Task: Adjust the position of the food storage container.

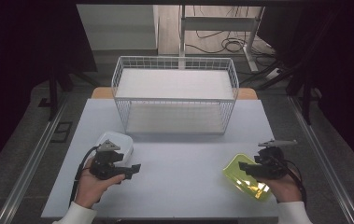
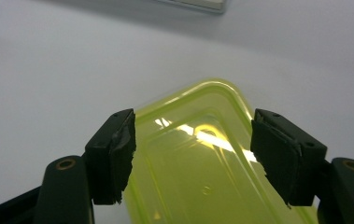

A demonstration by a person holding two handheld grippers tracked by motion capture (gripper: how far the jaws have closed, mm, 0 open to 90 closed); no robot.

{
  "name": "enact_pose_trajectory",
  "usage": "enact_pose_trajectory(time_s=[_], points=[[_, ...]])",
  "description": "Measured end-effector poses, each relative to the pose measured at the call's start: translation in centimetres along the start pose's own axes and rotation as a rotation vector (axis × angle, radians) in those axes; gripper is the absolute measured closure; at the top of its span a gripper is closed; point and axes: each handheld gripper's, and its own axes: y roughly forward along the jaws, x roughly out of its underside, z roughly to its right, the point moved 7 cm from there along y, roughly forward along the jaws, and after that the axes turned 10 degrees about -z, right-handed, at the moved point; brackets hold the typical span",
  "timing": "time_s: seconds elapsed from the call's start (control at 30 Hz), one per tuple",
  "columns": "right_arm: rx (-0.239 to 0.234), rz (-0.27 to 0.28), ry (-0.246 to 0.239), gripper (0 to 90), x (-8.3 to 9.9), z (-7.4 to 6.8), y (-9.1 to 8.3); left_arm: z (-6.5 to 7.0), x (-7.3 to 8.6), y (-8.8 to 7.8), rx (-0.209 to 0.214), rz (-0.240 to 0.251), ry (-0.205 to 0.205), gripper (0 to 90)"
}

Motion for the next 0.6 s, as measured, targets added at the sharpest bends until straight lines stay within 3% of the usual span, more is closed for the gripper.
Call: enact_pose_trajectory(time_s=[0.43,0.6], points=[[0.028,-0.029,0.04,35.5,1.7,2.3,-0.9,0.1,0.0,0.4,0.001,-0.01,0.001,19.3],[0.054,-0.043,0.087,36.4,3.5,3.8,-1.6,0.2,0.0,0.6,0.004,-0.016,0.007,19.3]])
